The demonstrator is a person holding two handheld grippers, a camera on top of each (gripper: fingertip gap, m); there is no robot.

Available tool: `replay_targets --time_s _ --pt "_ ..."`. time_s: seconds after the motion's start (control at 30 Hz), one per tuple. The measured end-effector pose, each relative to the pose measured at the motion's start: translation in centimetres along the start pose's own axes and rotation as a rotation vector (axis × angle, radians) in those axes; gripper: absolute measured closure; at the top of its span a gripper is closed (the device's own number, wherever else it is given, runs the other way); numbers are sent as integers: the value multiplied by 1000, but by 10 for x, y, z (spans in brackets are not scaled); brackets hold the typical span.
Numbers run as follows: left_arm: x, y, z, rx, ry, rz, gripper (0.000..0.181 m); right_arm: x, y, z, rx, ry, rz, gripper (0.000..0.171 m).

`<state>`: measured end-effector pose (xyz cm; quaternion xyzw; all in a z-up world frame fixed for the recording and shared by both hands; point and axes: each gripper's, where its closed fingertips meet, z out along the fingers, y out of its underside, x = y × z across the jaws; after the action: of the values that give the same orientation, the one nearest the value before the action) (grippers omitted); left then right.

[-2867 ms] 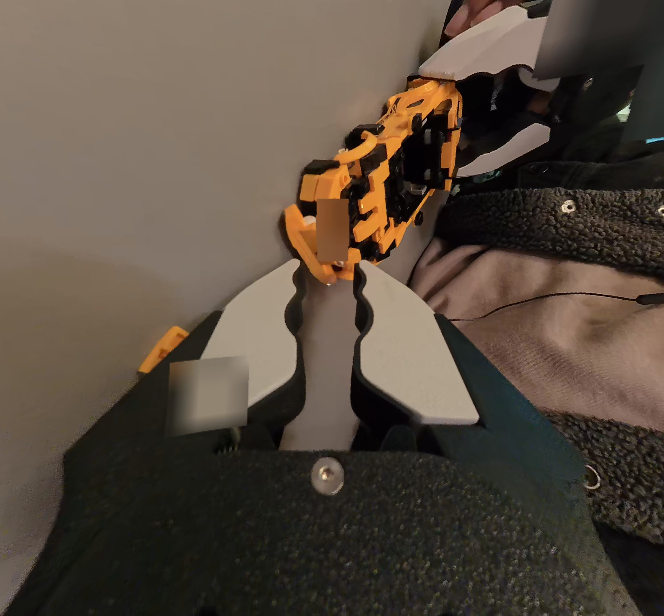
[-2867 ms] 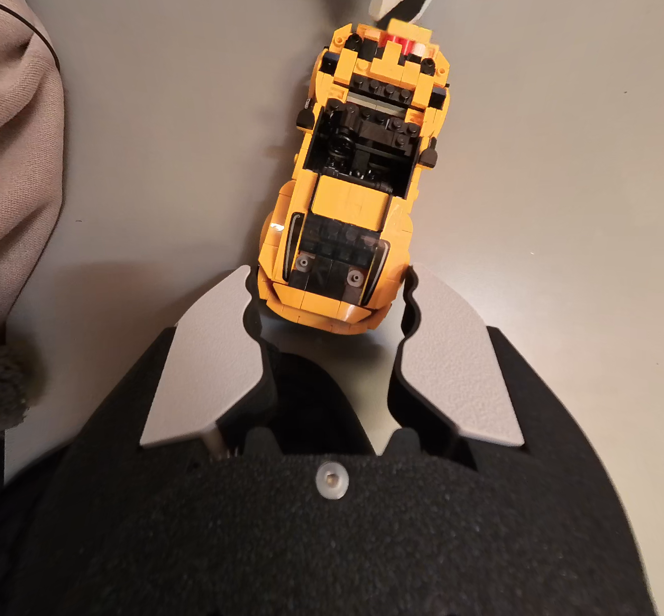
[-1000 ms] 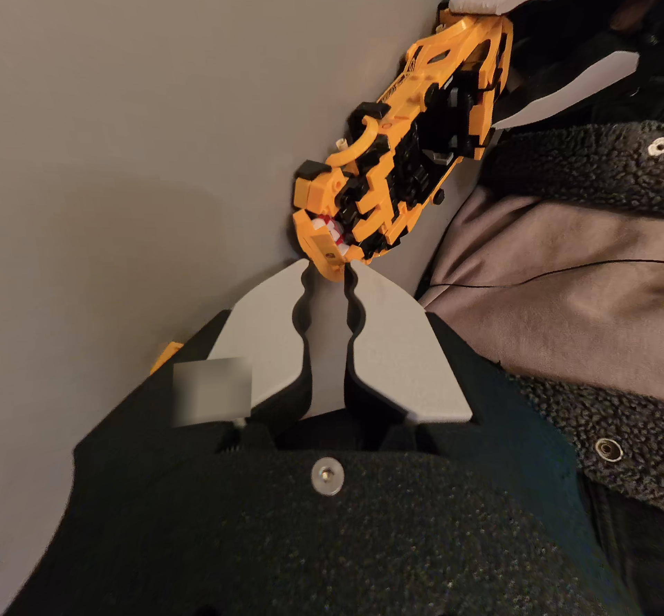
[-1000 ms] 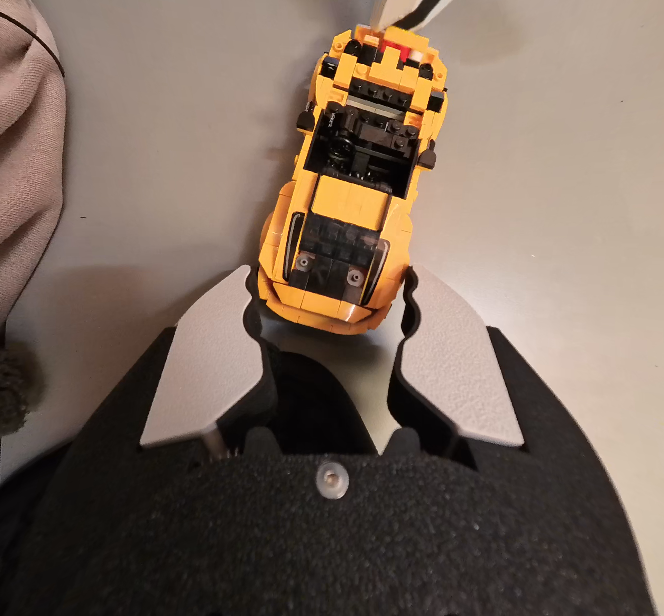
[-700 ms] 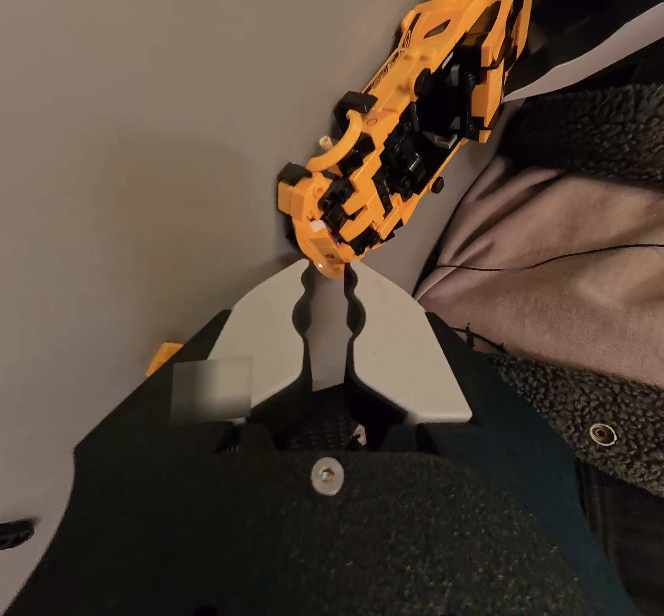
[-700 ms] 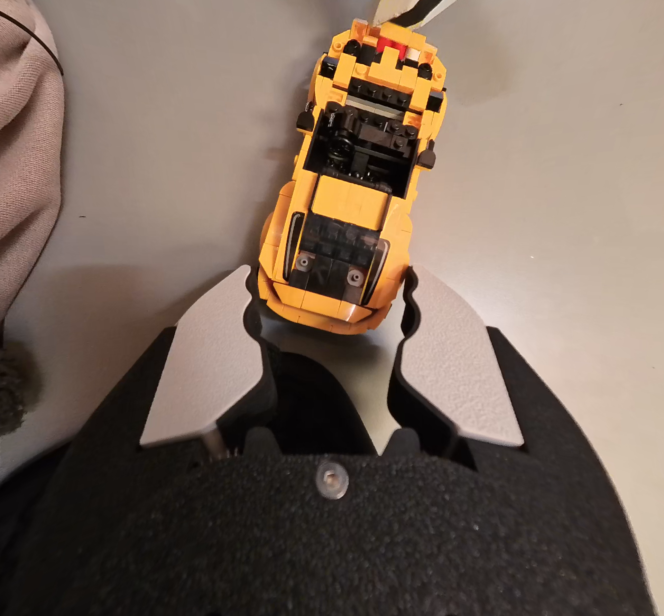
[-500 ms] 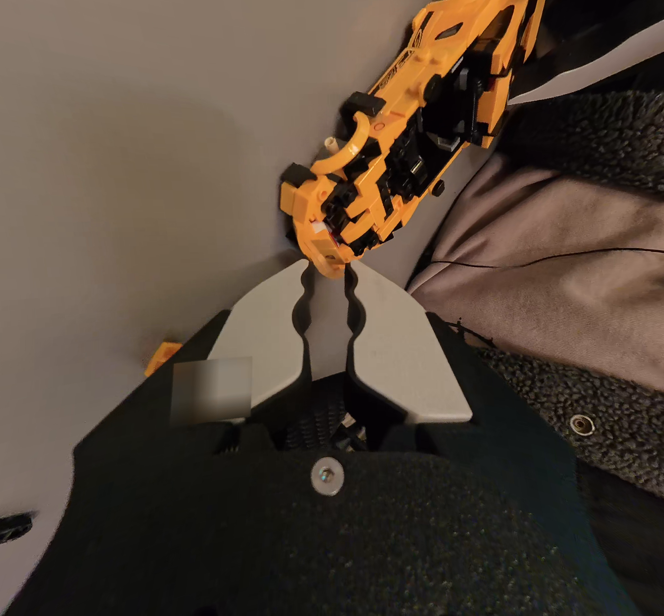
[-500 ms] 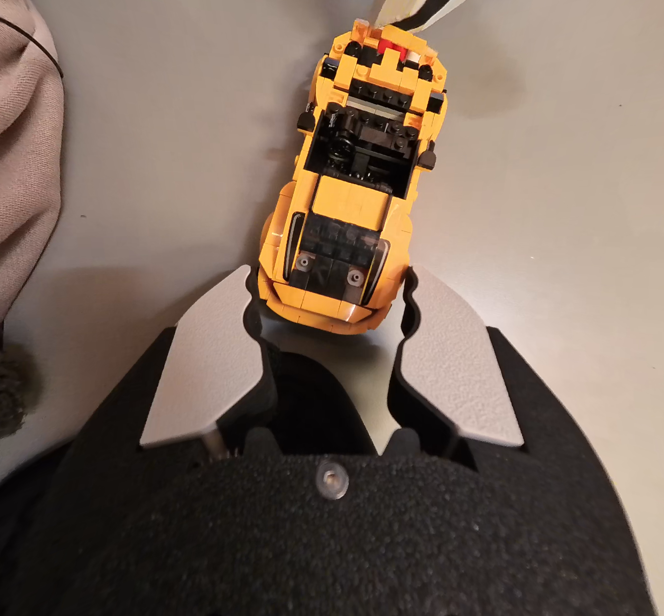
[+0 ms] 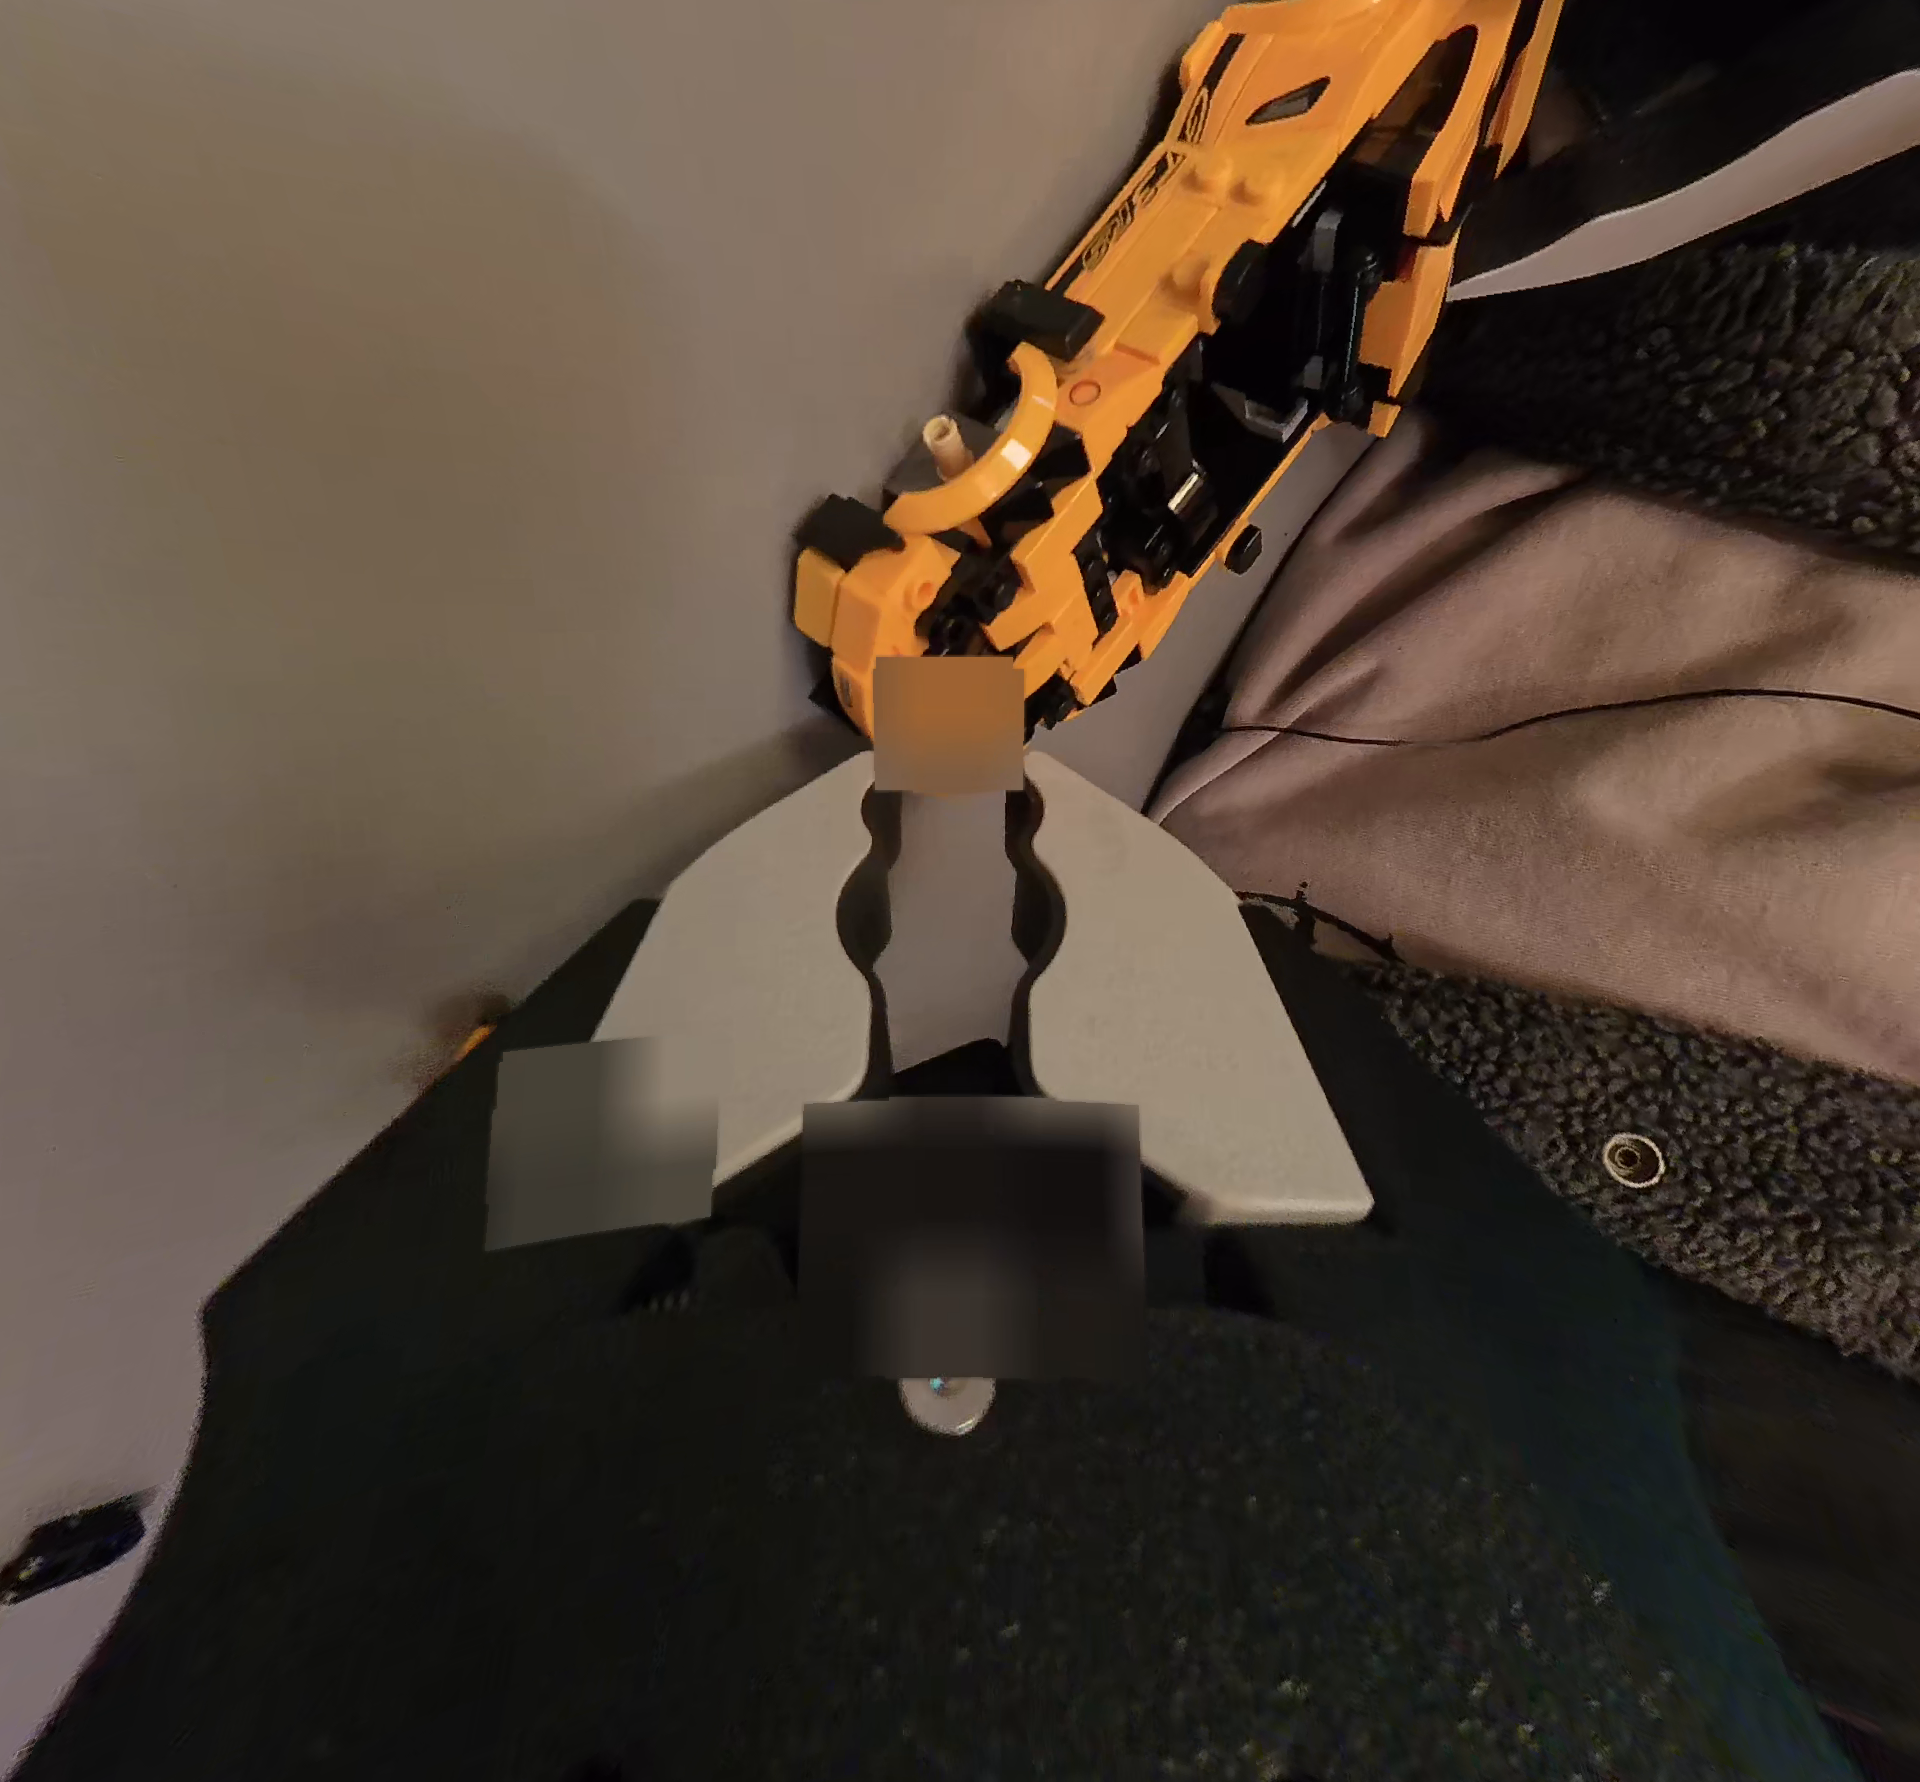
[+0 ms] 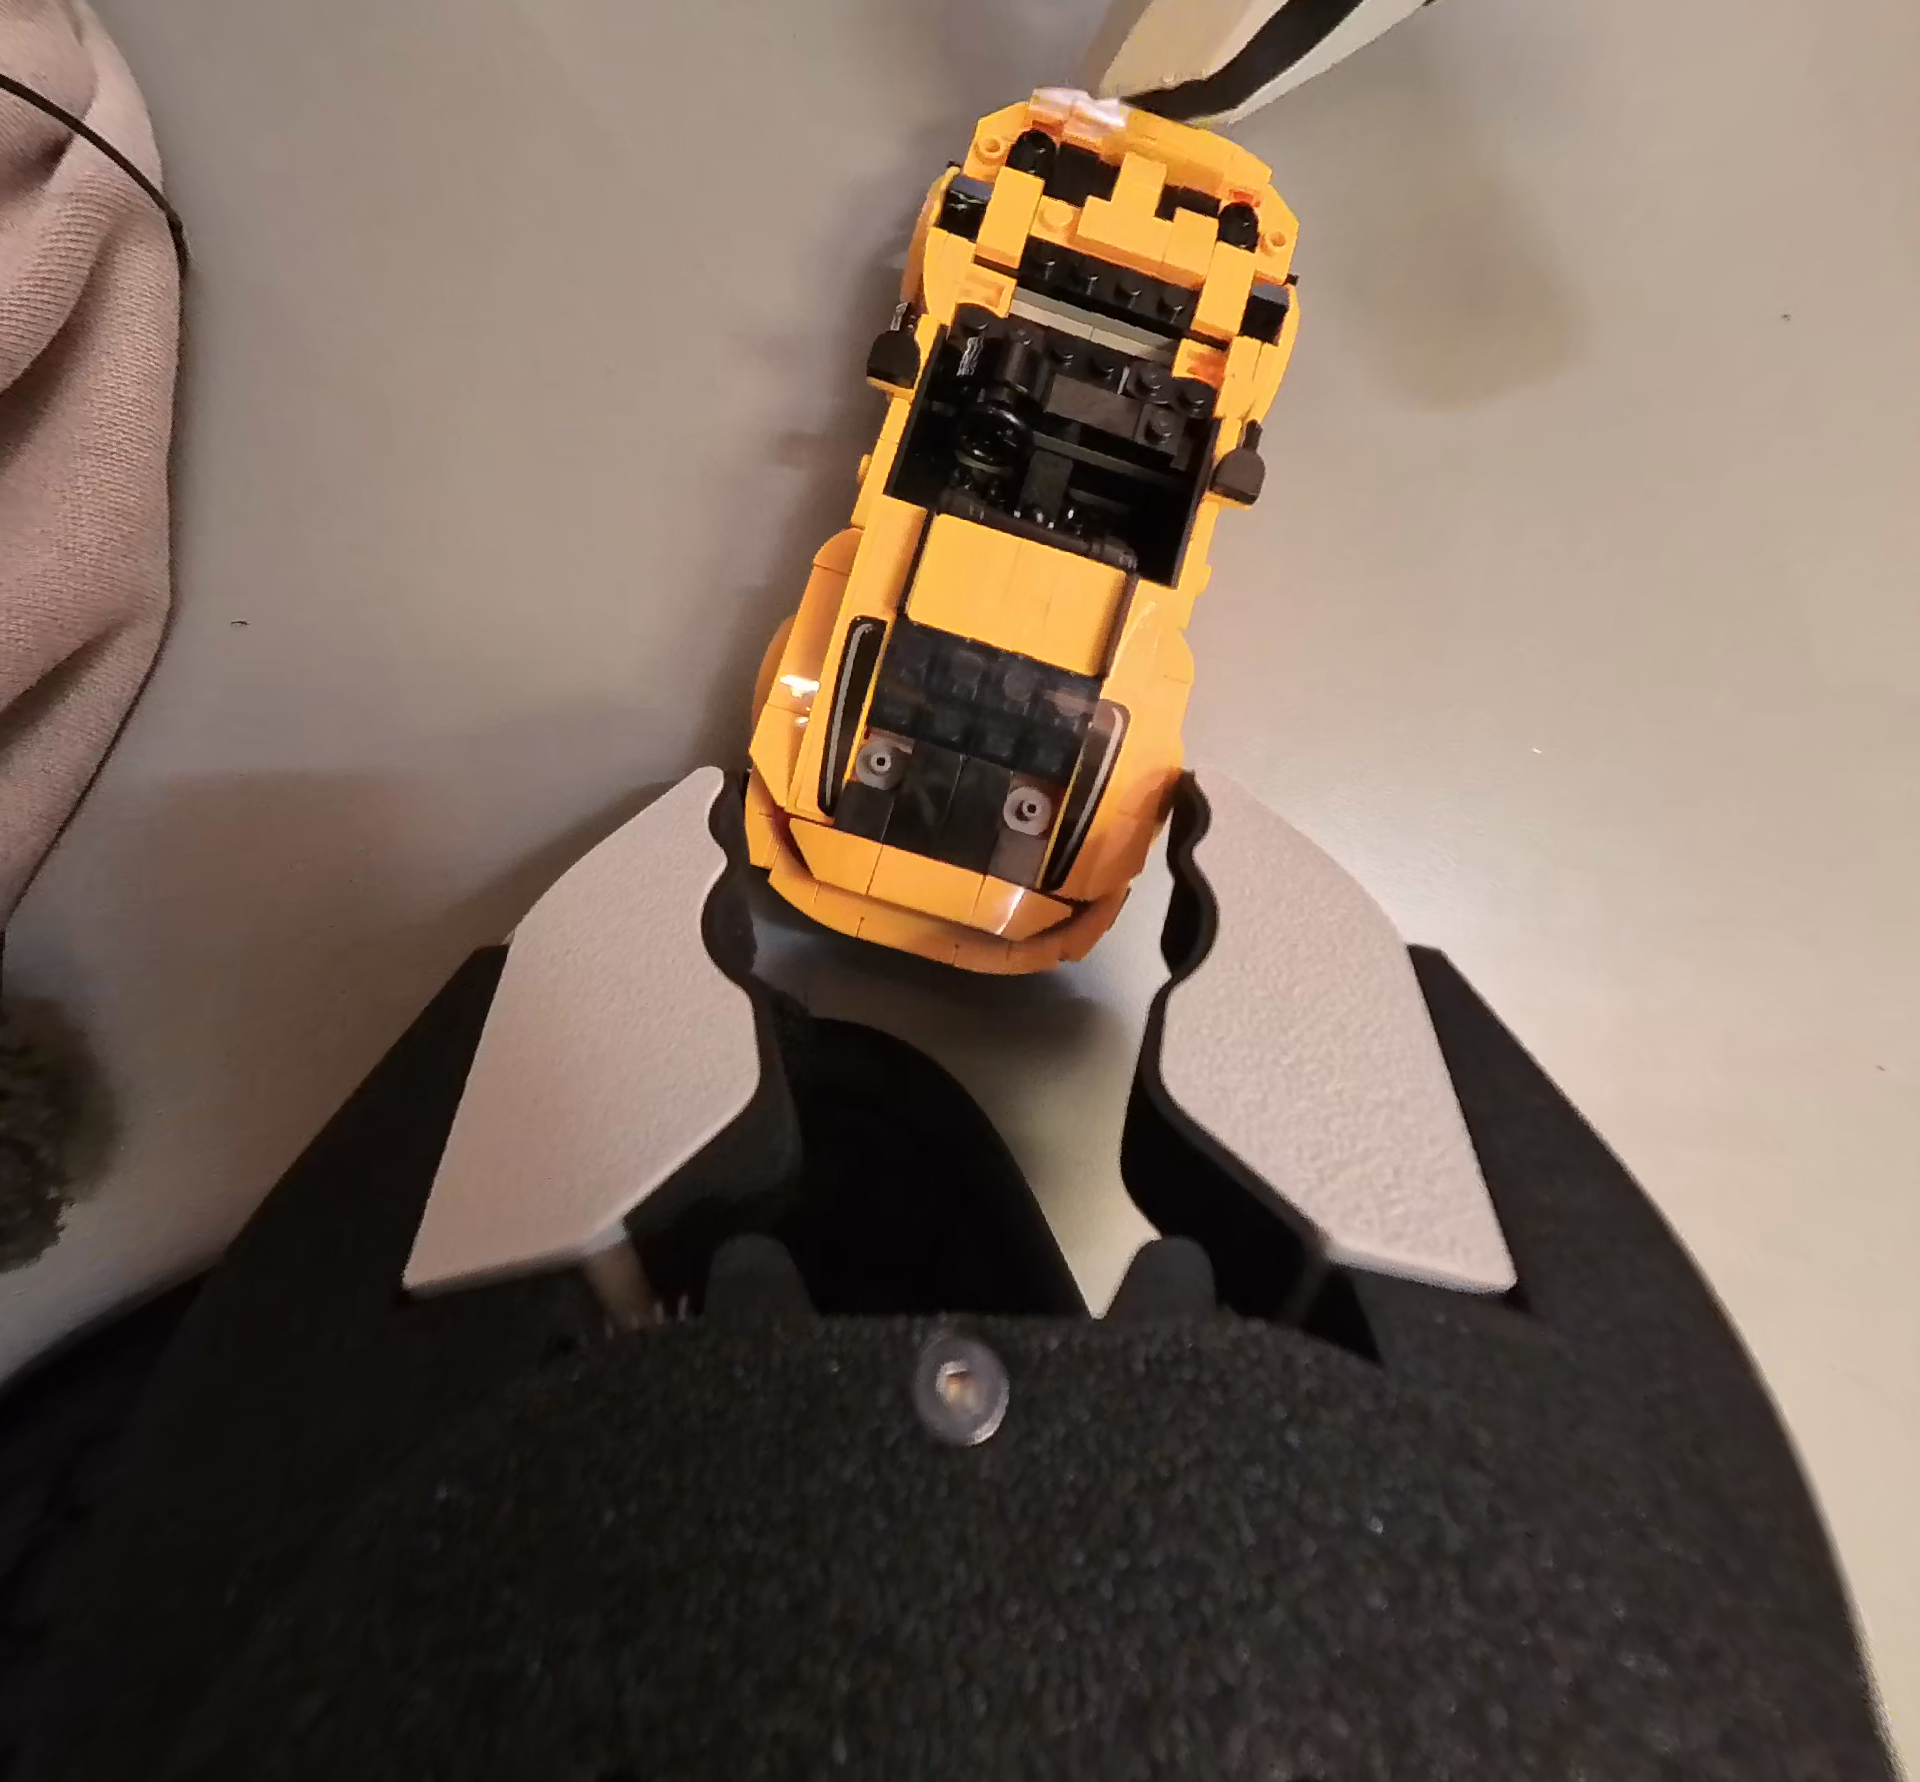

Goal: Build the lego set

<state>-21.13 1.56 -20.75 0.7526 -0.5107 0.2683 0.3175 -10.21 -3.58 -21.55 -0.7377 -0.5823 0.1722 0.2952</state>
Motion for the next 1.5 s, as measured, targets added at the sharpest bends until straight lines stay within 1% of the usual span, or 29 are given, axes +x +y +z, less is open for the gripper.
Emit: replay_targets --time_s 0.13,0.27,0.4,0.53,0.67,0.73,0.87,1.1,1.33,1.5 --pt "0 -1 0 5 5 47 164 -1 -1 0 5 -1 -9 93" --pt "1 3 1 -42 -16 98 162 -1 -1 0 10 -7 -17 93" --pt "2 3 0 -69 46 107 162 -1 -1 0 15 -7 -20 93" --pt "1 5 -1 -72 115 127 169 -2 -2 0 20 -8 -32 93" --pt "-2 5 -1 -82 136 140 176 -2 -2 1 22 -19 -39 93" --pt "-4 2 -3 -77 142 133 179 -3 -2 1 23 -26 -44 93" --pt "-5 1 0 -74 159 107 179 -3 -1 1 24 -33 -44 93" --pt "-5 0 1 -2 185 56 178 -3 -1 1 22 -36 -43 93" --pt "-3 -3 -1 62 153 3 180 -4 -2 2 23 -40 -52 92" --pt "-2 -4 0 28 116 2 181 -5 -3 2 29 -43 -68 92"
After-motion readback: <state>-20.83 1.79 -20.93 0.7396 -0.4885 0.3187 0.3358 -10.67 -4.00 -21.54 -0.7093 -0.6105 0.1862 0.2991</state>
